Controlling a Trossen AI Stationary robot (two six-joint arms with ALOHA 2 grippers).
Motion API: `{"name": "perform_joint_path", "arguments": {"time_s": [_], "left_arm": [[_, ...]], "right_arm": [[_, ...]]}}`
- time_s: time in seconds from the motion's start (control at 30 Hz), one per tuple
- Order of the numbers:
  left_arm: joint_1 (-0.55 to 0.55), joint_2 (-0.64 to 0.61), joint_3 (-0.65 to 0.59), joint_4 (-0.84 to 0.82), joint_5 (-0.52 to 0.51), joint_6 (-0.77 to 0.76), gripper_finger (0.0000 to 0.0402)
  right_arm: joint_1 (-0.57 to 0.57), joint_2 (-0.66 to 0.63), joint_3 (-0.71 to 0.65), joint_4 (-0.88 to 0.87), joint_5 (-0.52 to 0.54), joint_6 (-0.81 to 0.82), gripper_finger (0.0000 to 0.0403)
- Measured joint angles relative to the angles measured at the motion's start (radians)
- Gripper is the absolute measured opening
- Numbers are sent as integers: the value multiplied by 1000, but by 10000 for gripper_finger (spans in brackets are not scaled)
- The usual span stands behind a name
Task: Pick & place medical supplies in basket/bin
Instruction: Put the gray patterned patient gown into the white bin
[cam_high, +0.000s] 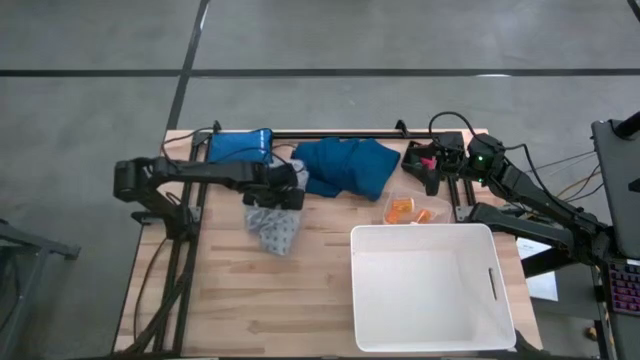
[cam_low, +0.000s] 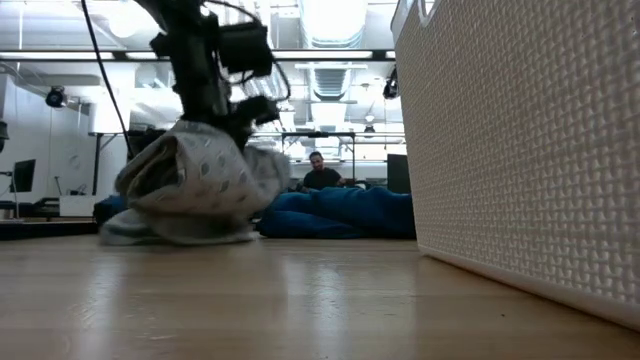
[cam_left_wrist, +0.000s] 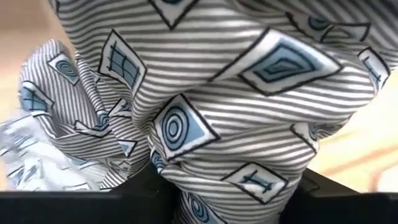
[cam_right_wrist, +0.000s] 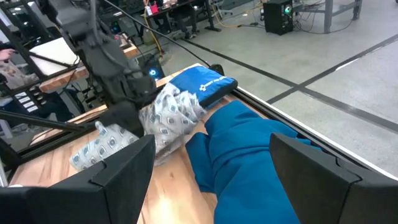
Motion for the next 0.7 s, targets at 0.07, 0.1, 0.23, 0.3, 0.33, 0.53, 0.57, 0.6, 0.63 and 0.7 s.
{"name": "perform_joint_path", "arguments": {"time_s": [0.07, 0.1, 0.23, 0.3, 0.33, 0.53, 0.57, 0.6, 0.63, 0.7], "left_arm": [[1, -11, 31, -1, -19, 45, 168], [1, -17, 47, 0, -26, 65, 167], [2, -51, 107, 2, -73, 147, 166], [2, -67, 143, 3, -103, 189, 166], [2, -74, 162, 4, -122, 215, 166], [2, -94, 263, 77, -186, 490, 166], [2, -94, 282, 81, -186, 540, 166], [1, -94, 301, 87, -185, 585, 166], [1, -94, 317, 102, -185, 629, 166], [-1, -94, 343, 143, -182, 710, 166]], "right_arm": [[0, 0, 0, 0, 0, 0, 311], [0, 0, 0, 0, 0, 0, 311], [0, 0, 0, 0, 0, 0, 311], [0, 0, 0, 0, 0, 0, 311], [0, 0, 0, 0, 0, 0, 311], [0, 0, 0, 0, 0, 0, 311], [0, 0, 0, 0, 0, 0, 311], [0, 0, 0, 0, 0, 0, 311], [0, 0, 0, 0, 0, 0, 311], [0, 0, 0, 0, 0, 0, 311]]}}
